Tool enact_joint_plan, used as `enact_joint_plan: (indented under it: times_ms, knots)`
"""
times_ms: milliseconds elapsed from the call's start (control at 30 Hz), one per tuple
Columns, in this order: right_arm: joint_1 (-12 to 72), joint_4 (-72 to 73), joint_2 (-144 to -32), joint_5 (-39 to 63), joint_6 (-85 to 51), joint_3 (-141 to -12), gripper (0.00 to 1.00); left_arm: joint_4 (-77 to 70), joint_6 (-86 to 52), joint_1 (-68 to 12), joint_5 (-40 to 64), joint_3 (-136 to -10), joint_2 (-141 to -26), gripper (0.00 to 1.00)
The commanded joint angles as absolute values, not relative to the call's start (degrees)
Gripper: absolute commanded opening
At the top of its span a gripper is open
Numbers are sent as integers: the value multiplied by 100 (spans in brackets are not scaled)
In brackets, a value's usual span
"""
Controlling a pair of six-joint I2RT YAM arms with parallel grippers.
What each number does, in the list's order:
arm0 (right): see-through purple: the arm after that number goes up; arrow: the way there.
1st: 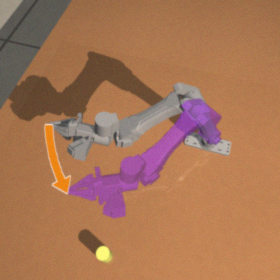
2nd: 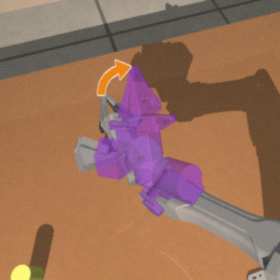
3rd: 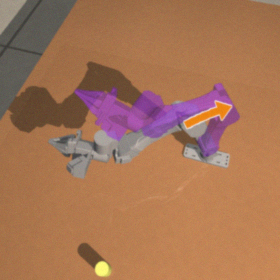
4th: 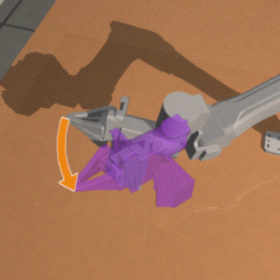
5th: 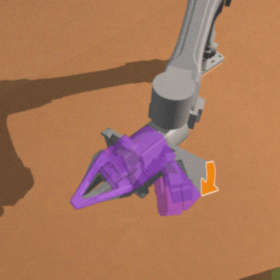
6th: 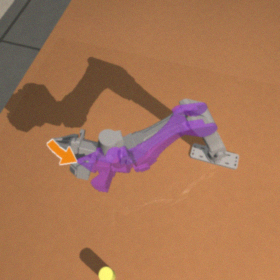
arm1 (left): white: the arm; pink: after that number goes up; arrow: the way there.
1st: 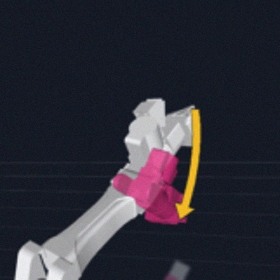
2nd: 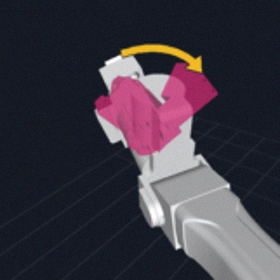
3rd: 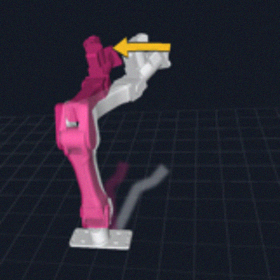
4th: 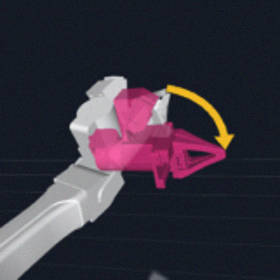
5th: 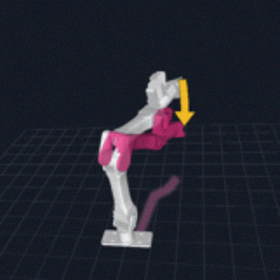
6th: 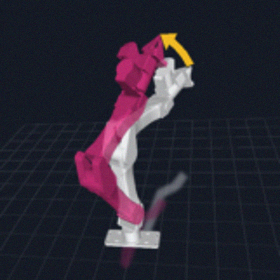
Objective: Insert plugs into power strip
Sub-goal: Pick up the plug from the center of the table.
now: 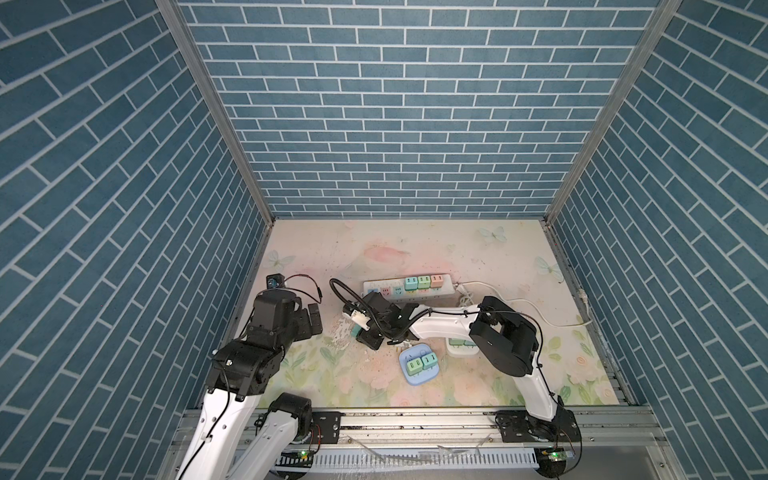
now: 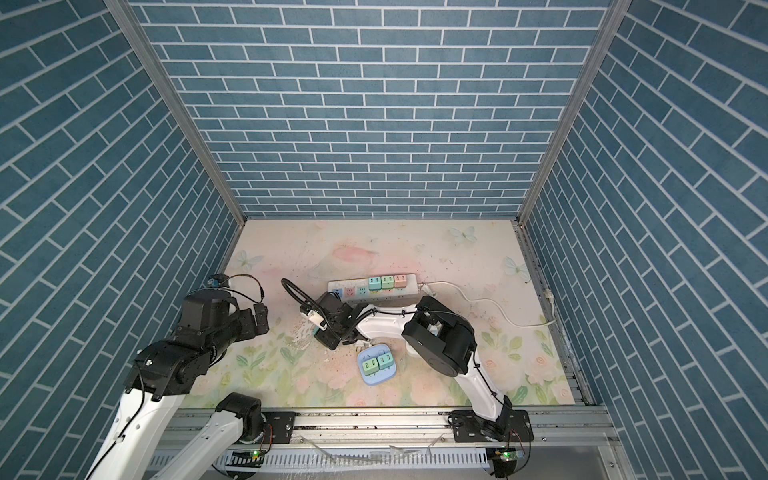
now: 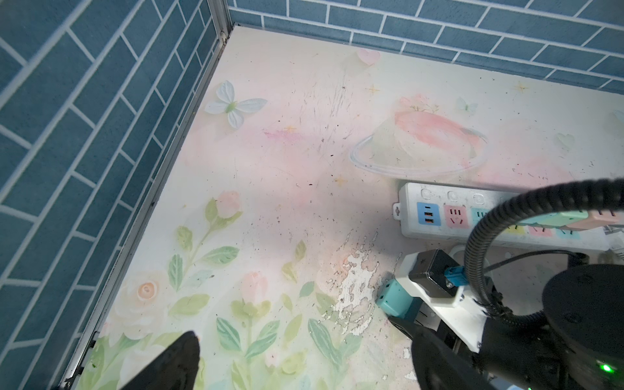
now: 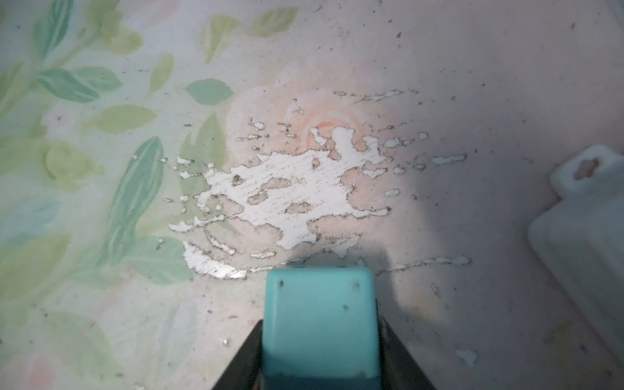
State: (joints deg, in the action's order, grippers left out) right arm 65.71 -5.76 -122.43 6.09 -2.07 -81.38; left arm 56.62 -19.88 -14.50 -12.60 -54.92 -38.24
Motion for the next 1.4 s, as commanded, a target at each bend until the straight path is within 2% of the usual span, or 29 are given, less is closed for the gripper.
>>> enact_joint_plan:
  times_ms: [0,100,233,433,700,867,1000,1133,1367]
  knots:
    - [6659,-745,-12391,536,-70,-8006,44,5607,-1957,-1429,-1291,-5432,-3809,100]
    - [6668,-643,-12256,536,-94,-7906,41,5646,-2038,-1432,-1469,-5422,-3831,99]
    - [6670,-368,-11790,536,-141,-7567,28,5719,-2131,-1431,-1637,-5440,-3858,100]
    - [6633,515,-10374,313,-81,-6341,20,5756,-2192,-1433,-1697,-5449,-3893,100]
    - [6425,1237,-8756,-354,96,-4986,7,5640,-2057,-1433,-1273,-5441,-3898,100]
    - [6309,1628,-8182,-777,213,-4425,0,5249,-1932,-1424,-449,-5336,-3766,99]
    - [6189,1984,-7780,-835,274,-4043,0,4824,-2196,-1424,264,-5184,-3767,99]
    - [6091,2361,-7514,-1030,448,-3714,0,4074,-2586,-1433,1217,-4727,-3691,92]
    - [5940,3449,-7462,-800,953,-3062,0,3340,-2743,-1688,2018,-4470,-3688,87]
